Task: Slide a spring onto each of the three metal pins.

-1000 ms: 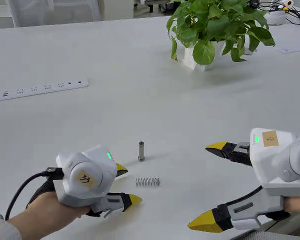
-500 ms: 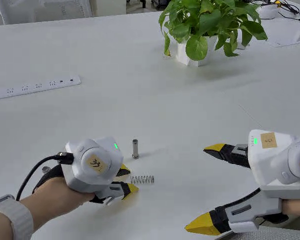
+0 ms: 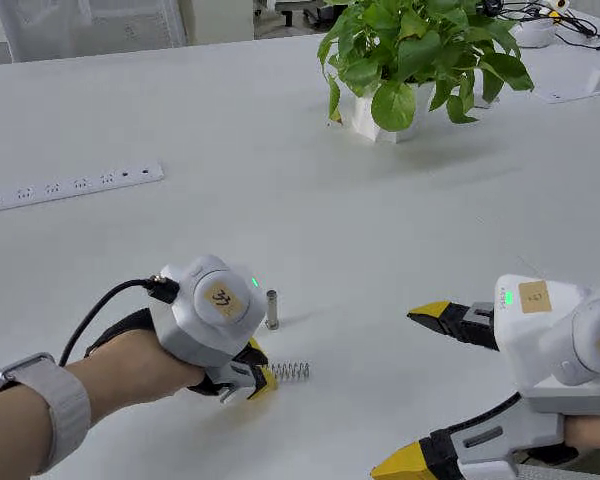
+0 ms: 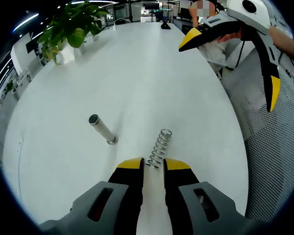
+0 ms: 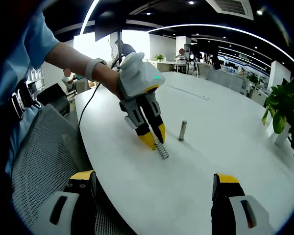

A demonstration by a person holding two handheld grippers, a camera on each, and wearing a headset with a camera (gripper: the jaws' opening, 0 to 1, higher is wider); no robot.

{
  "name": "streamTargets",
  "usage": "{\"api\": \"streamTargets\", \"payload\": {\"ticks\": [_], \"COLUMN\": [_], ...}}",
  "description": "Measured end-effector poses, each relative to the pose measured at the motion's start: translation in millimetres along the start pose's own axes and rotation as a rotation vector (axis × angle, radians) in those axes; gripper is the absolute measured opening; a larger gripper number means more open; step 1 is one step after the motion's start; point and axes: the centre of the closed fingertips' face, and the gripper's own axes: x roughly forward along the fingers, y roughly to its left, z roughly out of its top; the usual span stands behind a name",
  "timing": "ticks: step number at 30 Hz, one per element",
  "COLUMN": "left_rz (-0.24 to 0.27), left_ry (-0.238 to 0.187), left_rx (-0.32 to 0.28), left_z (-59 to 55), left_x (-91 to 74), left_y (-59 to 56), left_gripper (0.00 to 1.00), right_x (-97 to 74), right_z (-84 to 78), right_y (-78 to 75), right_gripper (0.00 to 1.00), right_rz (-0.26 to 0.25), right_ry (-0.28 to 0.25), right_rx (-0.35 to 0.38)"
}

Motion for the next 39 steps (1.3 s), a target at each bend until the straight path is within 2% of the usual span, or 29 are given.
{"api": "streamTargets", "payload": {"ticks": [6, 13, 15, 20, 23, 27, 30, 36, 39], "left_rz": [-0.018, -0.024, -0.017, 0.0, 0.012, 0.025, 0.044, 0.064, 0.066], "left_ry": [0.075, 0.11, 0.122, 0.131, 0.117, 0.075, 0.049, 0.001, -0.035], "left_rx": [0.035, 0.044, 0.014, -0.012, -0.037, -0.092, -0.086, -0.116, -0.141], "left_z": [-0.3, -1.7, -2.3, -3.7, -4.1, -5.8, -7.1, -10.2, -11.0], "left_x": [1.6, 2.6, 2.6, 2.6, 1.9, 0.1, -1.2, -3.0, -4.3], "left_y": [0.7, -0.8, 0.3, 0.0, -0.2, -1.7, -4.1, -12.3, -17.2], "left_gripper": [0.11, 0.08, 0.08, 0.07, 0.07, 0.07, 0.07, 0.07, 0.07], "right_x": [1.1, 2.5, 3.9, 5.8, 5.4, 5.0, 5.9, 11.3, 13.6], "right_z": [0.0, 0.4, 0.9, -1.2, -0.4, -0.4, 0.0, 0.9, 2.4], "right_y": [-0.4, -0.4, 1.7, 1.5, 1.3, 1.4, 2.5, 7.8, 10.9], "right_gripper": [0.99, 0.99, 0.98, 0.98, 0.97, 0.97, 0.97, 0.97, 0.97], "right_rz": [0.003, 0.002, 0.006, 0.004, 0.002, 0.001, 0.005, 0.021, 0.032], "right_ry": [0.005, 0.005, 0.005, 0.009, 0.005, 0.006, 0.003, 0.001, 0.003], "right_rx": [0.0, -0.001, -0.001, 0.003, 0.007, 0.008, 0.01, 0.007, 0.001]}}
